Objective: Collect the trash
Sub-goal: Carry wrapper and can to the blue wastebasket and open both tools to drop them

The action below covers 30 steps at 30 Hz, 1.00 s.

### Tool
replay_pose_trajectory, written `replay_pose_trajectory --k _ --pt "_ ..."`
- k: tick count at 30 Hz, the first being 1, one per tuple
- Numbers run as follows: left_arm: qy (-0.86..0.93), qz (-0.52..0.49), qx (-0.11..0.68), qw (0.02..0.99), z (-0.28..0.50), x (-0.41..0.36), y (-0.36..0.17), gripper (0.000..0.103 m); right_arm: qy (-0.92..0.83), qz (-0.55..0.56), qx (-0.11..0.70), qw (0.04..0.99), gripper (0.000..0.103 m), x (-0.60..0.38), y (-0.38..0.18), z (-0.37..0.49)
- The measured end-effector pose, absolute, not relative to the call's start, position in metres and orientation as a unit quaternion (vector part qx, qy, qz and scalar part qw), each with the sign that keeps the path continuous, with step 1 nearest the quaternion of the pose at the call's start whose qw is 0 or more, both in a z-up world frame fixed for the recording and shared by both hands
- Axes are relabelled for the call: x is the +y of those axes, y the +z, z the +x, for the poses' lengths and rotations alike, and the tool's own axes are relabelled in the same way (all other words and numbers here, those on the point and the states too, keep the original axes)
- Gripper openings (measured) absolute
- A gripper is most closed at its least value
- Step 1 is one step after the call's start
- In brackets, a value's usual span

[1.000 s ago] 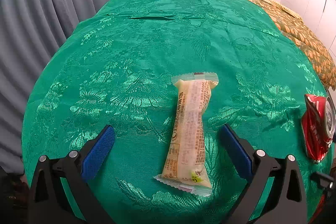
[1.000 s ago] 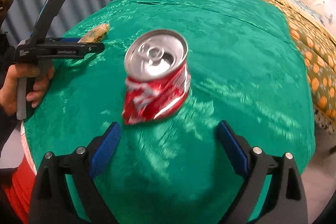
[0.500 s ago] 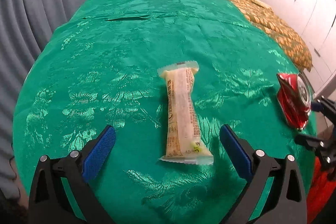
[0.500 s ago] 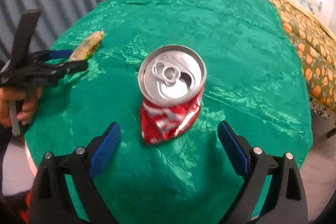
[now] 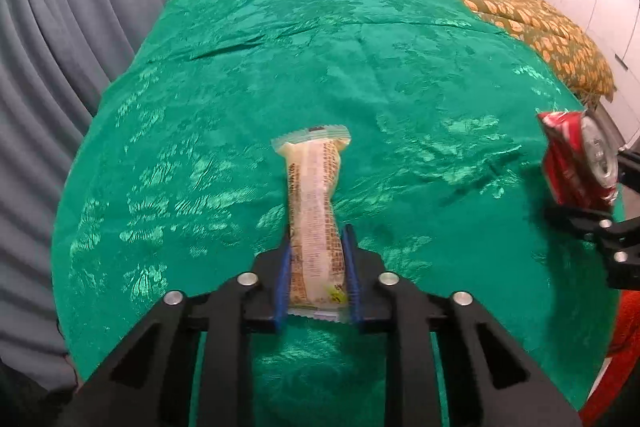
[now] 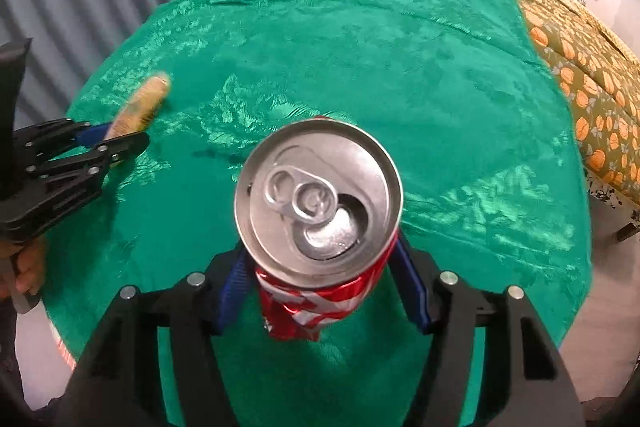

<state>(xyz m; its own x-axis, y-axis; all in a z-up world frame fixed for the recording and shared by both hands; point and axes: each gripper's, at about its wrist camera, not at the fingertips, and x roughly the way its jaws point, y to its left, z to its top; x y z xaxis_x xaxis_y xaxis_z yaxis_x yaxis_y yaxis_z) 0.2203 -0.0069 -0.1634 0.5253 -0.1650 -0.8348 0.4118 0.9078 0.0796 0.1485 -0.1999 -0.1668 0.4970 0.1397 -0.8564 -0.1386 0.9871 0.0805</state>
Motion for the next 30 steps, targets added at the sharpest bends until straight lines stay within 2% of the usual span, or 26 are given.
replay_pose_trajectory --k 8,13,18,24,30 --pt "-0.247 0.092 0.441 0.858 0.189 -0.061 -0.135 0.018 0.067 0.034 0.462 0.884 0.062 -0.260 -0.137 0.096" --pt "-0.319 0.094 0.425 0.842 0.154 -0.134 -0.115 0.018 0.012 0.059 0.454 0.889 0.062 -0.333 -0.130 0.050" --pt "-0.400 0.097 0.427 0.805 0.113 -0.232 -0.109 0.018 -0.055 0.089 0.466 0.878 0.062 -0.418 -0.150 0.010" --pt "-0.446 0.118 0.452 0.763 0.076 -0.344 -0.142 0.018 -0.083 0.117 0.473 0.870 0.062 -0.491 -0.183 -0.011" --pt "-0.433 0.116 0.508 0.736 0.087 -0.420 -0.223 0.018 -0.088 0.148 0.485 0.857 0.063 -0.558 -0.247 -0.004"
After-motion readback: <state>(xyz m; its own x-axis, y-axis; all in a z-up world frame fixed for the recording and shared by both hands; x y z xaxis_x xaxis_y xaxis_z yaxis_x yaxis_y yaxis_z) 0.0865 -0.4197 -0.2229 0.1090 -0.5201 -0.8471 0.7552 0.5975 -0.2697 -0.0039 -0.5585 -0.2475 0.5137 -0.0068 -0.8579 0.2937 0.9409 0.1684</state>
